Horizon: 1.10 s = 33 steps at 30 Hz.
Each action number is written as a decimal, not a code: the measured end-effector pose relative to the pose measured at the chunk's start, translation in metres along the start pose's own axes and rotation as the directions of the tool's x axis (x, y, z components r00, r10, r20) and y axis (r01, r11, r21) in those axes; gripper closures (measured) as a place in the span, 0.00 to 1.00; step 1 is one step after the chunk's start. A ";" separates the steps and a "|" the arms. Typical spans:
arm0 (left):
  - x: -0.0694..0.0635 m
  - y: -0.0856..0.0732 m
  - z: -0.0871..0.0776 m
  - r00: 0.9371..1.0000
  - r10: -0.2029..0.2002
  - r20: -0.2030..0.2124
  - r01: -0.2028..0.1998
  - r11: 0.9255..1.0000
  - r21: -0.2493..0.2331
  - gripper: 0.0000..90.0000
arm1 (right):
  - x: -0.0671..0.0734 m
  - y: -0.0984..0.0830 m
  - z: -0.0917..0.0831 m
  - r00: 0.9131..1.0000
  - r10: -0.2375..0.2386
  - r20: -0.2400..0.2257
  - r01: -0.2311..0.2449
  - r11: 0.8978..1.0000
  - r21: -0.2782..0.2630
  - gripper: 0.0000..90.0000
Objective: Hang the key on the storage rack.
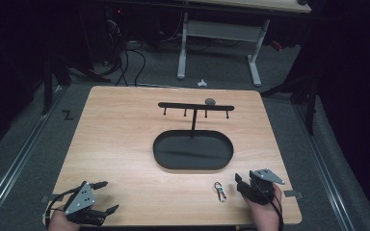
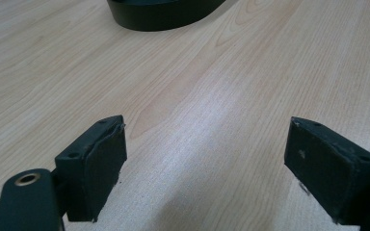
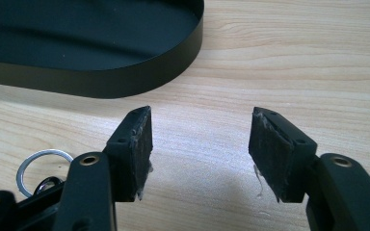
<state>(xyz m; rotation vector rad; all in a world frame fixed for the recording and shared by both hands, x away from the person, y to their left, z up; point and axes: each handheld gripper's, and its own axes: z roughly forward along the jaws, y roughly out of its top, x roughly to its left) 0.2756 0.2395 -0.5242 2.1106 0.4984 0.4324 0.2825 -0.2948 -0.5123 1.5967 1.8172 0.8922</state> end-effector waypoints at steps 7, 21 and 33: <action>0.001 0.001 0.001 1.000 0.000 0.001 0.000 1.000 0.001 0.17 | 0.001 -0.001 0.002 1.000 0.009 0.002 -0.009 1.000 0.015 0.45; 0.000 0.002 0.004 1.000 0.005 0.006 -0.005 1.000 -0.001 0.17 | -0.002 -0.003 0.001 1.000 0.021 -0.002 -0.021 0.999 0.030 0.46; 0.001 0.005 0.007 1.000 0.011 0.017 -0.011 1.000 0.001 0.17 | -0.007 -0.007 0.001 1.000 0.010 -0.018 -0.009 0.999 0.053 0.50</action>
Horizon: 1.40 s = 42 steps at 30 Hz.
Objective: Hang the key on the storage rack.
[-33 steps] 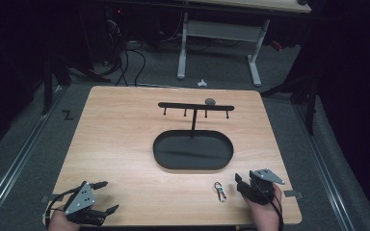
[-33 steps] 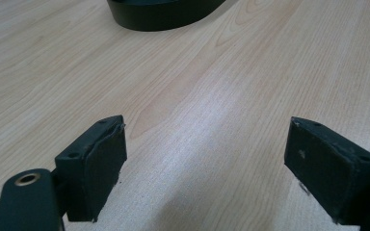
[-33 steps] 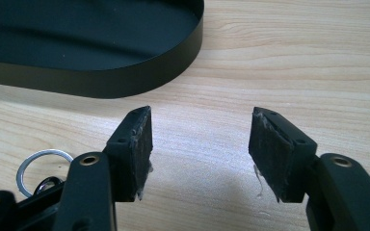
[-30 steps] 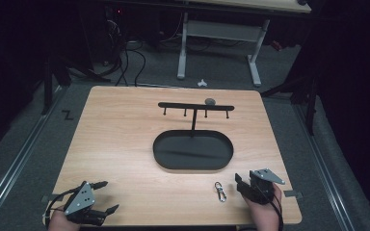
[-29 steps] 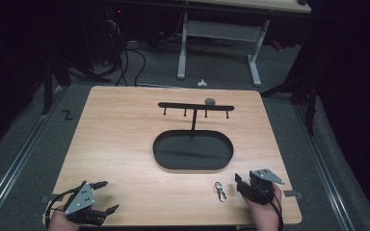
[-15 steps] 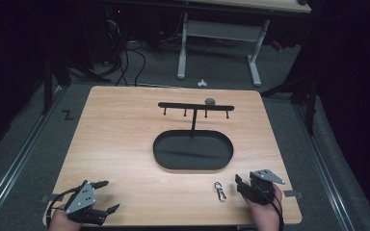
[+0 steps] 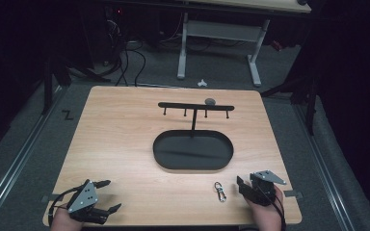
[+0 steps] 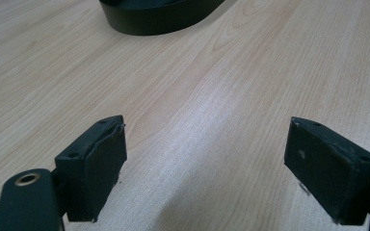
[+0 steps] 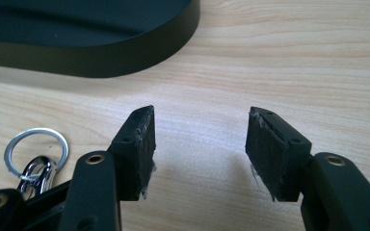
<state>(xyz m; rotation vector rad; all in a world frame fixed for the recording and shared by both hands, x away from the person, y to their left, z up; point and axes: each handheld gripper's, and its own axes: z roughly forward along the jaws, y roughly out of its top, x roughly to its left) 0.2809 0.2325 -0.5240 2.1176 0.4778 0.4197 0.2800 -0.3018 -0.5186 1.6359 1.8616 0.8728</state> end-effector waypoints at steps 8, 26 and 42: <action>0.000 0.002 0.004 1.000 0.008 0.011 -0.008 1.000 0.002 0.17 | 0.002 -0.002 -0.002 1.000 -0.018 -0.003 0.018 1.000 0.016 0.52; 0.002 0.005 0.009 1.000 0.007 0.022 -0.007 1.000 0.002 0.17 | 0.006 0.002 -0.010 0.998 -0.062 0.005 0.061 0.984 0.166 0.56; 0.002 0.004 0.008 1.000 0.004 0.015 -0.004 1.000 0.004 0.17 | 0.004 0.009 -0.021 0.998 -0.044 -0.054 0.056 0.967 0.248 0.48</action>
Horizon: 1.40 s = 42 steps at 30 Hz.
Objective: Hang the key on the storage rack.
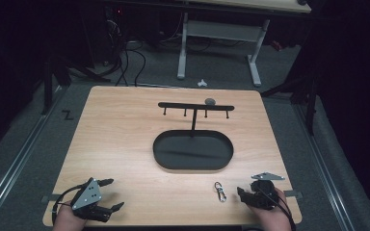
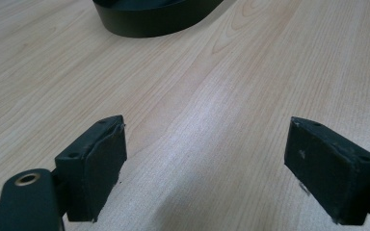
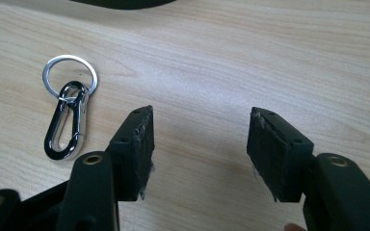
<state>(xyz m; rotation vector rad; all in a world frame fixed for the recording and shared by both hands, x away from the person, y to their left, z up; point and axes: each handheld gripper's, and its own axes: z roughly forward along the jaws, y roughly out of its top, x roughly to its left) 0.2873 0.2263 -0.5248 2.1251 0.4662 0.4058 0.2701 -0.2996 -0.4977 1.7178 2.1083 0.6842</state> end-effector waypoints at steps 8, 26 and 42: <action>0.001 0.001 -0.002 1.000 0.004 0.003 -0.004 1.000 -0.010 0.17 | -0.005 0.006 0.000 1.000 -0.016 0.007 0.015 0.996 0.089 0.46; 0.000 0.001 -0.002 1.000 0.006 0.004 -0.006 1.000 -0.013 0.17 | 0.013 0.042 0.010 0.997 -0.070 -0.018 0.072 0.936 0.346 0.39; 0.000 0.001 -0.001 1.000 0.007 0.009 -0.007 1.000 -0.007 0.17 | 0.049 0.056 0.014 0.986 -0.115 -0.121 0.152 0.921 0.359 0.31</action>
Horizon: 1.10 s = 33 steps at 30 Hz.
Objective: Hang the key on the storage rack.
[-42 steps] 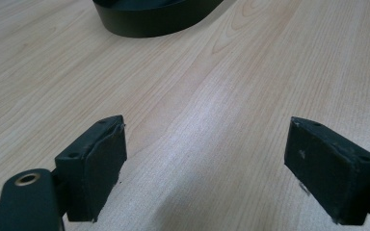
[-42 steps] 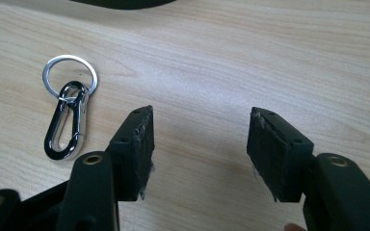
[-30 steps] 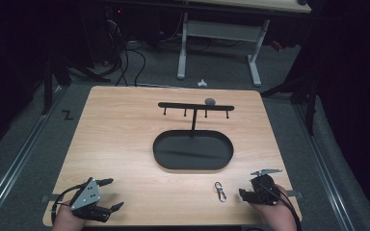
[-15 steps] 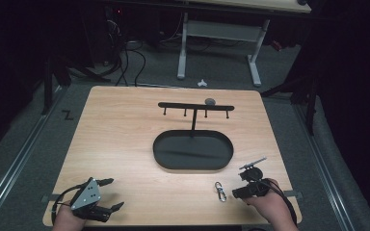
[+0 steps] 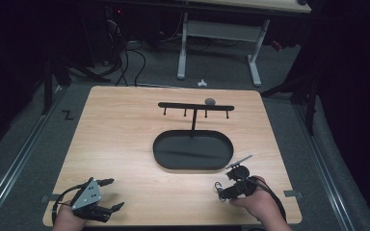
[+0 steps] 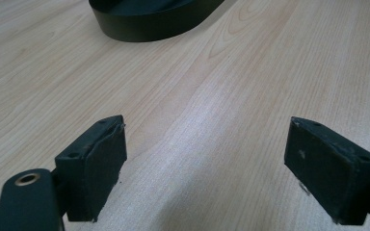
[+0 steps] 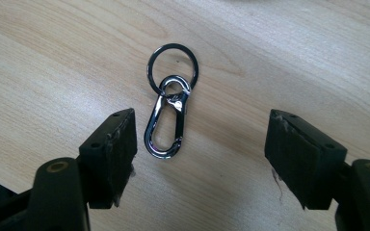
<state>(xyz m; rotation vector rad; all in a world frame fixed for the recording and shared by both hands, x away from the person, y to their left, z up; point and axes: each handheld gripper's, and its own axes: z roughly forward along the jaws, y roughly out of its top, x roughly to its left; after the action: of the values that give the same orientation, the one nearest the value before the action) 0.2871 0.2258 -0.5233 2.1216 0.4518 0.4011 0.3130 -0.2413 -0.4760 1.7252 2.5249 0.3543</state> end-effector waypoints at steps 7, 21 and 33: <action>0.000 0.000 0.000 1.000 0.000 -0.002 0.000 1.000 -0.004 0.17 | 0.007 0.004 0.006 0.999 -0.028 -0.025 0.029 0.999 0.031 0.55; 0.000 0.000 0.000 1.000 0.001 -0.001 -0.001 1.000 -0.003 0.17 | 0.013 0.012 0.016 0.999 -0.032 -0.036 0.034 0.997 0.070 0.76; 0.000 0.001 0.000 1.000 0.003 0.000 -0.003 1.000 -0.006 0.17 | 0.028 0.016 0.019 0.983 -0.175 0.048 0.169 0.979 0.111 0.75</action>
<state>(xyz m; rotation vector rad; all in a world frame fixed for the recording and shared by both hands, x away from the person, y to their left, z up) 0.2872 0.2258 -0.5224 2.1168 0.4474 0.4040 0.3209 -0.2070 -0.4886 1.5096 2.6699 0.1587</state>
